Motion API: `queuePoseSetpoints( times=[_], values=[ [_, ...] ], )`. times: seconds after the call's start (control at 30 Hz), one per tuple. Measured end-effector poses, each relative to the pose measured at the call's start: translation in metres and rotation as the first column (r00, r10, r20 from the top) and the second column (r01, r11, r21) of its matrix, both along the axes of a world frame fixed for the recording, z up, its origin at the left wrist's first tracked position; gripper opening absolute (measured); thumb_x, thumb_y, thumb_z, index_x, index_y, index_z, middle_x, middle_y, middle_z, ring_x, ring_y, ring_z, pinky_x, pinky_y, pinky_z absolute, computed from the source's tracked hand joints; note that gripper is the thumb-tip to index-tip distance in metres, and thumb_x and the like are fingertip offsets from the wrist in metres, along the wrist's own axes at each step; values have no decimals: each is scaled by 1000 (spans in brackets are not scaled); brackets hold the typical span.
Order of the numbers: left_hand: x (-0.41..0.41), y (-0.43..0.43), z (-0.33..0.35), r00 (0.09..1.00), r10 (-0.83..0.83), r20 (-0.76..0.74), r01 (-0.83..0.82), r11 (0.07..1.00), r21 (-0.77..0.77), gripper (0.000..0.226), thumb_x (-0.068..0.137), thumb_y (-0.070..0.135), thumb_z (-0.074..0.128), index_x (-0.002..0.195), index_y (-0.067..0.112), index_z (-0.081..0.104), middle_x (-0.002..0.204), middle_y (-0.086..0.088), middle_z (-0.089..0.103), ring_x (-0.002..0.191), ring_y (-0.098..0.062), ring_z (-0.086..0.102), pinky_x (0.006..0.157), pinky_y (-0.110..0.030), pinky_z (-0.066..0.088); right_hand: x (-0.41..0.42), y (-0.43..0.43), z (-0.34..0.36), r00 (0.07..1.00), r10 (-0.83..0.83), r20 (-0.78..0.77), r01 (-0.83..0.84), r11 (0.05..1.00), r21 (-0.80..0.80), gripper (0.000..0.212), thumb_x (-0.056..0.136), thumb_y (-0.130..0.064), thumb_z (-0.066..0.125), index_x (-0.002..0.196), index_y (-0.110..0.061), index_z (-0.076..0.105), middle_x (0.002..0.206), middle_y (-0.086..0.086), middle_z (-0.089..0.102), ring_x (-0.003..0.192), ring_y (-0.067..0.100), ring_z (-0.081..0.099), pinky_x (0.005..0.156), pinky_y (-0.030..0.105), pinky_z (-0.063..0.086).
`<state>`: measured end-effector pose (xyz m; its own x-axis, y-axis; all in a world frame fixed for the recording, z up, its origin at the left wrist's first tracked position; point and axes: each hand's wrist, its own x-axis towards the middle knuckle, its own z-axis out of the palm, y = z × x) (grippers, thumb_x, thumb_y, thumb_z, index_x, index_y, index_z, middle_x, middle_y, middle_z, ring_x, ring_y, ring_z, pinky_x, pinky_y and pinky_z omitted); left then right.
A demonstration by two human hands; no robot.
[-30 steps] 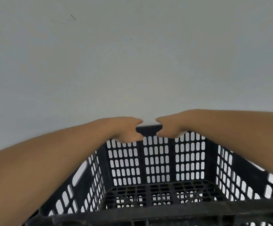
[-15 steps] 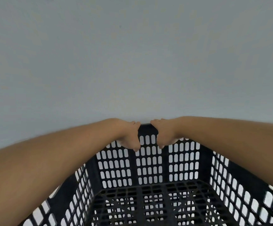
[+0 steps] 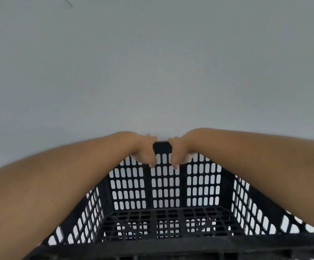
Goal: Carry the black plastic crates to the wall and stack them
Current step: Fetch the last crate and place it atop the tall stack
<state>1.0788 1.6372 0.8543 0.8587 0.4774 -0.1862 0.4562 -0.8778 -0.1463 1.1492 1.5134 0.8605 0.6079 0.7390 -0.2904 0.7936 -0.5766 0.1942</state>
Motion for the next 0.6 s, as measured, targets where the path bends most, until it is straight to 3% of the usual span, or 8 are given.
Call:
queuePoseSetpoints(
  times=[0.07,0.13,0.17,0.23,0.3,0.4,0.5,0.6],
  values=[
    [-10,-4,5,998,2,59,-3,1000,20,106,95,41,64,164,24,-14,174,0,-13,160,-26,0,127,-50,13,-8,-7,5,996,37,83,-36,999,-11,67,106,-30,48,162,-11,17,148,11,44,132,31,49,104,40,41],
    [-21,-13,13,997,30,75,-29,1000,-10,103,97,42,62,164,23,-14,174,0,-8,160,-28,6,127,-50,16,-15,-15,12,980,79,183,-86,996,31,47,104,-25,48,147,-8,44,105,5,60,94,22,60,75,29,49],
    [-26,-18,16,996,50,70,-47,998,-38,102,98,42,61,164,23,-13,175,-1,-2,159,-31,11,126,-49,19,-17,-19,16,969,93,230,-105,994,41,32,104,-25,47,128,-7,59,96,2,63,83,19,61,69,27,48],
    [-34,-29,21,995,71,67,-66,995,-73,100,98,42,60,164,23,-12,174,-5,12,157,-33,20,124,-49,24,-22,-28,22,972,87,216,-101,994,51,34,106,-26,44,98,-6,71,89,2,75,73,15,70,77,28,57],
    [-42,-42,22,993,96,68,-89,991,-102,96,99,41,58,165,25,-11,171,-7,22,154,-34,27,122,-48,27,-29,-37,23,989,62,133,-69,996,55,41,107,-24,43,88,-4,73,80,3,79,71,13,76,84,31,61],
    [-59,-62,23,993,90,82,-82,992,-97,90,102,38,55,166,23,-7,170,-9,25,153,-34,29,120,-46,28,-40,-51,24,975,102,197,-117,991,67,41,106,-23,45,74,-8,67,50,-4,68,44,7,66,75,28,60],
    [-79,-75,21,996,71,62,-66,995,-74,86,103,33,55,166,17,0,167,-12,31,149,-35,35,116,-45,32,-54,-64,20,922,132,364,-191,973,131,33,101,-20,51,70,-12,59,60,-4,62,51,13,57,58,26,48],
    [-105,-88,27,992,70,108,-60,994,-95,84,105,30,53,166,15,-2,169,-12,26,152,-34,30,119,-44,29,-70,-84,24,917,86,390,-193,951,243,28,96,-21,50,69,-13,54,70,-1,56,61,18,54,55,28,42]
  ],
)
